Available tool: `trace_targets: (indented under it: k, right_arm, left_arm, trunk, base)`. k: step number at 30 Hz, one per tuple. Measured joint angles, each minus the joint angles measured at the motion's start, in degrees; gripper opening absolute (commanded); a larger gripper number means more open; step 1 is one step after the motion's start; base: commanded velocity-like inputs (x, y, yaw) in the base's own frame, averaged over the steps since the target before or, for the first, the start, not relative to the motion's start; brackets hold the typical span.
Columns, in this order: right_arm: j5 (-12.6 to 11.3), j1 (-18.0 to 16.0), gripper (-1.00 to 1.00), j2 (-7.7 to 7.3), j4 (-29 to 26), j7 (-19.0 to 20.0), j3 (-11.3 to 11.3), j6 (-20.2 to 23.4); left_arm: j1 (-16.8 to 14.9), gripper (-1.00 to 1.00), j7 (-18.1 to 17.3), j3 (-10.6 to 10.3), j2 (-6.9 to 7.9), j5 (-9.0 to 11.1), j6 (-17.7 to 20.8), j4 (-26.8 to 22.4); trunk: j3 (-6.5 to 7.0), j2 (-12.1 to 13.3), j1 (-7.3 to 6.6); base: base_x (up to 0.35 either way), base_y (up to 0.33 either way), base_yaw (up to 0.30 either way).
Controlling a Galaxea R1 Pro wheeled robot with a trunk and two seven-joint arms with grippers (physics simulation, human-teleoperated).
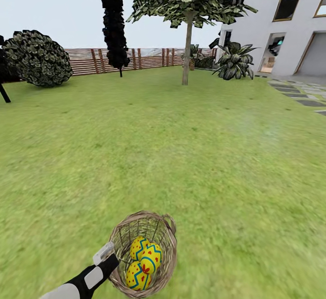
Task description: Take the three Easter eggs out of the wicker basket on the lawn in the garden, then place them on the lawn next to a single tree (choose any tree) so that all three eggs are next to the same tree and none are left in the basket.
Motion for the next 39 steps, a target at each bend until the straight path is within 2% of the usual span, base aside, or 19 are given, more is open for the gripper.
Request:
trace_targets:
  k: [39]
  right_arm:
    - [0.0, 0.0, 1.0, -0.01, 0.0, 0.0, 0.0, 0.0]
  left_arm:
    - [0.0, -1.0, 0.0, 0.0, -0.07, 0.0, 0.0, 0.0]
  trunk:
    - [0.0, 0.0, 0.0]
  base:
    - [0.341, 0.0, 0.0]
